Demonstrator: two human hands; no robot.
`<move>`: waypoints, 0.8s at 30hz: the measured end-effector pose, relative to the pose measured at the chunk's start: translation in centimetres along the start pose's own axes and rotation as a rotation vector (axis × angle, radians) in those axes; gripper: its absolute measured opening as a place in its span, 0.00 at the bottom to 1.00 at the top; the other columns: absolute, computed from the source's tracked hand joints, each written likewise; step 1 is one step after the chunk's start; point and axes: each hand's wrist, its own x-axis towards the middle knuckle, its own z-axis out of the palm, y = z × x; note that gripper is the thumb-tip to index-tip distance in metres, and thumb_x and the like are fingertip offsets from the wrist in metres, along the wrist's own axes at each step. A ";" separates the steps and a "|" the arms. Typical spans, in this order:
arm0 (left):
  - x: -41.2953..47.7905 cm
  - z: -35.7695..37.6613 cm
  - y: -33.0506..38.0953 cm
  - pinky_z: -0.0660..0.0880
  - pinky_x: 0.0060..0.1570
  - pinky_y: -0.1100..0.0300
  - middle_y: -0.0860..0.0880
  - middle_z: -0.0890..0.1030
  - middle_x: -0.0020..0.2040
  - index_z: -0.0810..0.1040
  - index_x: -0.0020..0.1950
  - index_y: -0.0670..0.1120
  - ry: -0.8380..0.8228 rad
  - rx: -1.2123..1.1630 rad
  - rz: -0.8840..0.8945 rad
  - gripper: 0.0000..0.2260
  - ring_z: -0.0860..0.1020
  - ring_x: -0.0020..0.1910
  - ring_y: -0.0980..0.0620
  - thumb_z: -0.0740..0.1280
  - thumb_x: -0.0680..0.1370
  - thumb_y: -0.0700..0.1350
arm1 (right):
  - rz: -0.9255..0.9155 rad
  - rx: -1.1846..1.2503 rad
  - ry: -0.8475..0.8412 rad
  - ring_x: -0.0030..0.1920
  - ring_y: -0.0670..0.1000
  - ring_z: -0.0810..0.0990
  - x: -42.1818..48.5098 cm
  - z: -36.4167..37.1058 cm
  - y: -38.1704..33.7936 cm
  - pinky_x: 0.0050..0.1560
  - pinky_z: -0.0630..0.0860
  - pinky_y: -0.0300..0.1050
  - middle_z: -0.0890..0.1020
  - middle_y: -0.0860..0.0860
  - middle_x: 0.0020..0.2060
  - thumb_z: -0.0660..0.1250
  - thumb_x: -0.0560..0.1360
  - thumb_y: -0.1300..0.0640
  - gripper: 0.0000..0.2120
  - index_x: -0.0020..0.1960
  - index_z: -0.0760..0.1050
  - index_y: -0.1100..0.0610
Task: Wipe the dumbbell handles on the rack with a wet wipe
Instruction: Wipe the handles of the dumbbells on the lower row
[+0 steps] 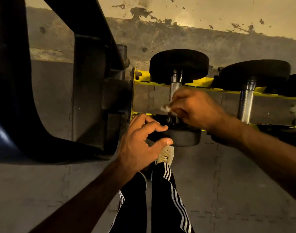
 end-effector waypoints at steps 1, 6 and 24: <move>0.0 0.0 0.0 0.76 0.55 0.56 0.56 0.77 0.52 0.85 0.53 0.53 0.000 0.000 0.000 0.14 0.76 0.57 0.56 0.77 0.70 0.55 | 0.092 -0.020 0.086 0.42 0.59 0.80 0.8 0.1 0.3 0.37 0.76 0.48 0.80 0.58 0.46 0.71 0.75 0.60 0.06 0.50 0.84 0.60; 0.2 0.0 0.0 0.76 0.54 0.52 0.56 0.77 0.50 0.85 0.52 0.52 -0.006 0.013 0.008 0.14 0.77 0.56 0.54 0.78 0.69 0.54 | 0.162 -0.314 -0.203 0.47 0.59 0.80 3.7 -0.3 -1.9 0.33 0.62 0.46 0.76 0.55 0.55 0.65 0.77 0.57 0.07 0.53 0.78 0.57; 0.0 -0.1 0.4 0.76 0.56 0.54 0.55 0.77 0.51 0.85 0.52 0.52 -0.010 -0.021 -0.038 0.14 0.77 0.57 0.53 0.77 0.69 0.54 | 0.636 0.460 0.089 0.45 0.48 0.81 -2.5 1.3 -1.5 0.46 0.80 0.49 0.83 0.50 0.44 0.68 0.78 0.57 0.03 0.50 0.80 0.53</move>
